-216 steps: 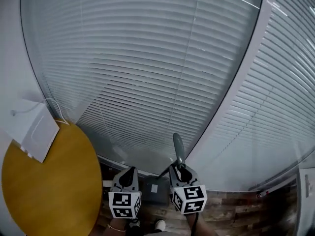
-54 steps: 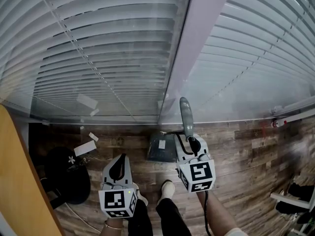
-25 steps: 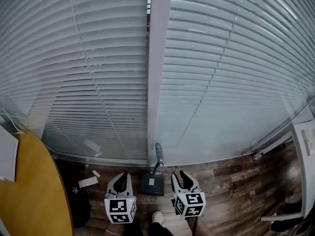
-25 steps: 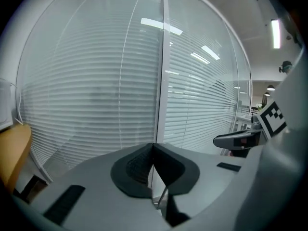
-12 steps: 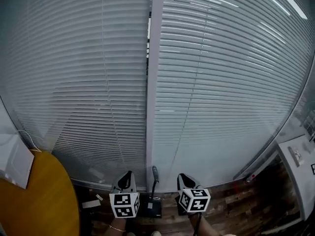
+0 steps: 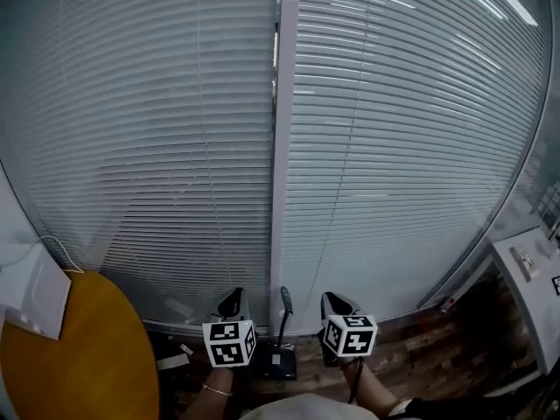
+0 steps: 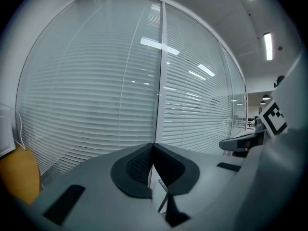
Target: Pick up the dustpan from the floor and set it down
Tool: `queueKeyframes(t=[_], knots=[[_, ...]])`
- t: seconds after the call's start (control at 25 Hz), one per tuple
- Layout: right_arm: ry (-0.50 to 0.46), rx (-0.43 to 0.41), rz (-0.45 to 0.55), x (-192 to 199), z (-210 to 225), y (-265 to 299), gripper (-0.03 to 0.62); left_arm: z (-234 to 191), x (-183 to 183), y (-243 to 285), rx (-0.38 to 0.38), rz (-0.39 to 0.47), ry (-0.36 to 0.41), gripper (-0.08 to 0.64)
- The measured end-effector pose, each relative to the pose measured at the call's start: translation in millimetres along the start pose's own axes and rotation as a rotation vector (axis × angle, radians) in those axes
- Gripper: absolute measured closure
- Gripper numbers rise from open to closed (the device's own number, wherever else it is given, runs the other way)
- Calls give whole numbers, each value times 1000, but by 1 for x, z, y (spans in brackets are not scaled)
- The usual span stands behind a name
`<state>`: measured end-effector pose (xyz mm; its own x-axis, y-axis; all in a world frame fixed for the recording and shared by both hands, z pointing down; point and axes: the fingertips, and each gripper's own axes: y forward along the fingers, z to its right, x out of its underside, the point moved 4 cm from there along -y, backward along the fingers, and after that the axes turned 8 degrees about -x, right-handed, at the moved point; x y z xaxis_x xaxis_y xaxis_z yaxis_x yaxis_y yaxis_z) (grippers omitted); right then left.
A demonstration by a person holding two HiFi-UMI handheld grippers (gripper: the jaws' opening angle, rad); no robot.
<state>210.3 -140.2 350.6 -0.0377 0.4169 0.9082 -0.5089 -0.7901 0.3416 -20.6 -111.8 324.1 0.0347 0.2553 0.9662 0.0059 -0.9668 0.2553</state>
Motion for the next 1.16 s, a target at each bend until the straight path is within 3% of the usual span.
queueKeyframes(t=[0.36,1.16], knots=[[-27,73,-3,-2,-3,-1,560,-2,-1,11,54,6,27,543],[-19,60,-30,5,-22,29,560,-34,8,22,38,-8,19,543]])
